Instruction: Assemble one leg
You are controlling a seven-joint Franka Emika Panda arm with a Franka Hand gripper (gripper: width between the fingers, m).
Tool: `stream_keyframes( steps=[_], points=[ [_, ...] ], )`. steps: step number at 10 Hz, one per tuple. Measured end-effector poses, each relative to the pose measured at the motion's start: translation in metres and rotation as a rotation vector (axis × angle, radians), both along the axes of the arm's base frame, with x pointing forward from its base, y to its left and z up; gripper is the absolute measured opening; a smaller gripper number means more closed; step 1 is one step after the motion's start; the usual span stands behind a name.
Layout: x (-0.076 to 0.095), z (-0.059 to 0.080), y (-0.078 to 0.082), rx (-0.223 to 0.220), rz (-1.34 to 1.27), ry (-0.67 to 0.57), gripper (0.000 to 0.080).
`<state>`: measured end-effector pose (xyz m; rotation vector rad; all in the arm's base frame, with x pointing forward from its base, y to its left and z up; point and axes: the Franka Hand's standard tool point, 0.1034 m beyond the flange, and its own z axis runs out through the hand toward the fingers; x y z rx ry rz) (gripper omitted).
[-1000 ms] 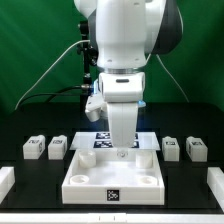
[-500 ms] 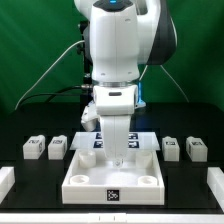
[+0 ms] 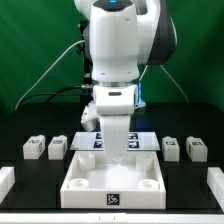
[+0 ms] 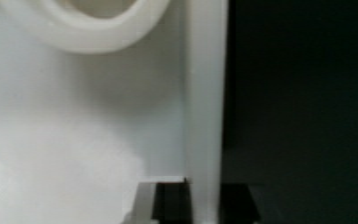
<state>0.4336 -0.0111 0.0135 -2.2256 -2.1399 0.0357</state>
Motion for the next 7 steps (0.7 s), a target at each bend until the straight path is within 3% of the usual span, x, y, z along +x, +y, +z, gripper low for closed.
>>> stream_keyframes(
  steps=[6, 7],
  points=[
    [0.001, 0.000, 0.001, 0.000, -0.003, -0.001, 0.0059],
    [0.008, 0.001, 0.011, 0.004, -0.017, -0.007, 0.0059]
  ],
)
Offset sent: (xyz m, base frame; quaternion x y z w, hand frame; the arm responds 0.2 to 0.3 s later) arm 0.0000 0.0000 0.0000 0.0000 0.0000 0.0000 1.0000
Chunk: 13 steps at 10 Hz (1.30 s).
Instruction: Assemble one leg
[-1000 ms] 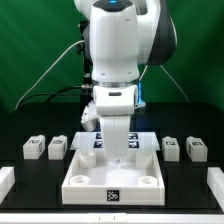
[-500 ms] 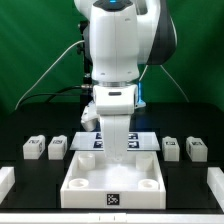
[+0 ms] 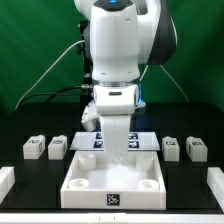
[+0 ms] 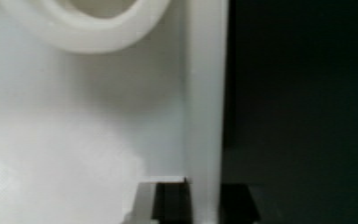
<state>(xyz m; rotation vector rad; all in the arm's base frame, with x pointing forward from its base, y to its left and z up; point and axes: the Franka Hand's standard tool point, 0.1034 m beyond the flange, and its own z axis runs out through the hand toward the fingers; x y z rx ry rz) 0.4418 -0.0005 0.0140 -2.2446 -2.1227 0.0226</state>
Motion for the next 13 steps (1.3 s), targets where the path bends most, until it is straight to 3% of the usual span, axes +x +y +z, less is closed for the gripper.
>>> stream_keyframes(
  steps=[5, 8, 13],
  points=[
    [0.051, 0.000, 0.055, 0.036, -0.021, -0.055, 0.0059],
    [0.052, 0.000, 0.072, 0.040, -0.015, -0.040, 0.0060],
    [0.054, 0.000, 0.071, 0.045, 0.029, -0.074, 0.0060]
  ],
)
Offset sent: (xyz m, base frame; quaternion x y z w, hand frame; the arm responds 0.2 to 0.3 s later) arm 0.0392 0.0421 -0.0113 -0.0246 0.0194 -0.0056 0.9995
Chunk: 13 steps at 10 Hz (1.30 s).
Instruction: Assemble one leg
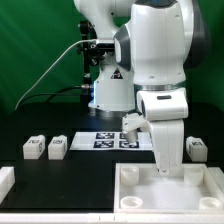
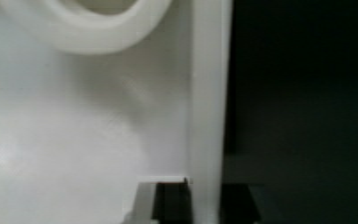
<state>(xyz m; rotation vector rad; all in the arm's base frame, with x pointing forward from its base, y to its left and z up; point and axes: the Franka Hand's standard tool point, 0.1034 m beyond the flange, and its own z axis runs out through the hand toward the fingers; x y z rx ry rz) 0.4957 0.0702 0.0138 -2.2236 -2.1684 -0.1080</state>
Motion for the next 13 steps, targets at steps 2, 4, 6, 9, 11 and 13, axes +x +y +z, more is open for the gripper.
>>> stream_keyframes(
  steps=[2, 4, 6, 9, 11, 13],
  points=[
    [-0.0001, -0.0001, -0.0004, 0.000, -0.001, 0.000, 0.0248],
    [-0.0001, -0.0002, -0.0006, 0.000, -0.001, 0.000, 0.0386],
    [0.0000, -0.0002, -0.0008, 0.000, -0.001, 0.000, 0.0626],
    [0.0000, -0.0002, -0.0009, 0.000, -0.002, 0.000, 0.0646],
    [0.0000, -0.0002, -0.0010, 0.000, -0.002, 0.000, 0.0649],
    [0.0000, -0.0002, -0.0011, 0.000, -0.002, 0.000, 0.0649]
  ],
)
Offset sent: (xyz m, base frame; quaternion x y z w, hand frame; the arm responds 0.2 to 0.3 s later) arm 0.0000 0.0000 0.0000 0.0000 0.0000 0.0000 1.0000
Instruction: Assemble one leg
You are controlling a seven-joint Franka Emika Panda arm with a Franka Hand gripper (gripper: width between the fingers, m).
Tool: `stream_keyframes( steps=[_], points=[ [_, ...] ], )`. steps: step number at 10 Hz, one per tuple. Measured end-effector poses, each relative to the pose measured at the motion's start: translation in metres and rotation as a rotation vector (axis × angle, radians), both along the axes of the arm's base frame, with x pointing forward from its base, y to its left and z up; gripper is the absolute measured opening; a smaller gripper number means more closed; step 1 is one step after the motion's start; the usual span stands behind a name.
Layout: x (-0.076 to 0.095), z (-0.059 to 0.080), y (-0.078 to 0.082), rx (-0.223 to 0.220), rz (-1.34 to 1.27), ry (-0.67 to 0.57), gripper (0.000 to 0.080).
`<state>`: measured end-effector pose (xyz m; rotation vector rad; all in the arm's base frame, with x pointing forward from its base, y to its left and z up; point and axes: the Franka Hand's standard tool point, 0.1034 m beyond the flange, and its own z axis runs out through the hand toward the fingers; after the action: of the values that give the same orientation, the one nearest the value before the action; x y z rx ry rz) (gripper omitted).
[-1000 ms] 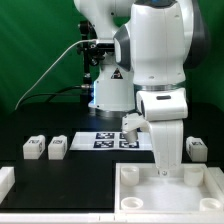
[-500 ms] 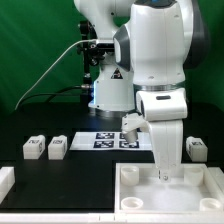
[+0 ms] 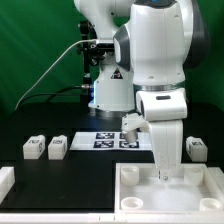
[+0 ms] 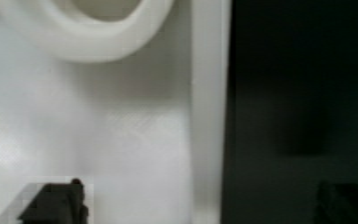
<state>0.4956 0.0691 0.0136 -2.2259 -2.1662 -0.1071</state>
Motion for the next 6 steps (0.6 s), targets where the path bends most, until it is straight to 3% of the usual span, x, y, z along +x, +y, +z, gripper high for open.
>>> stream_keyframes(
  steps=[1, 3, 6],
  points=[
    [0.000, 0.002, -0.001, 0.001, -0.064, 0.009, 0.0649],
    [-0.001, 0.020, 0.004, -0.001, -0.205, 0.010, 0.0649],
    [-0.015, 0.034, 0.041, 0.019, -0.618, 0.035, 0.0649]
  ],
)
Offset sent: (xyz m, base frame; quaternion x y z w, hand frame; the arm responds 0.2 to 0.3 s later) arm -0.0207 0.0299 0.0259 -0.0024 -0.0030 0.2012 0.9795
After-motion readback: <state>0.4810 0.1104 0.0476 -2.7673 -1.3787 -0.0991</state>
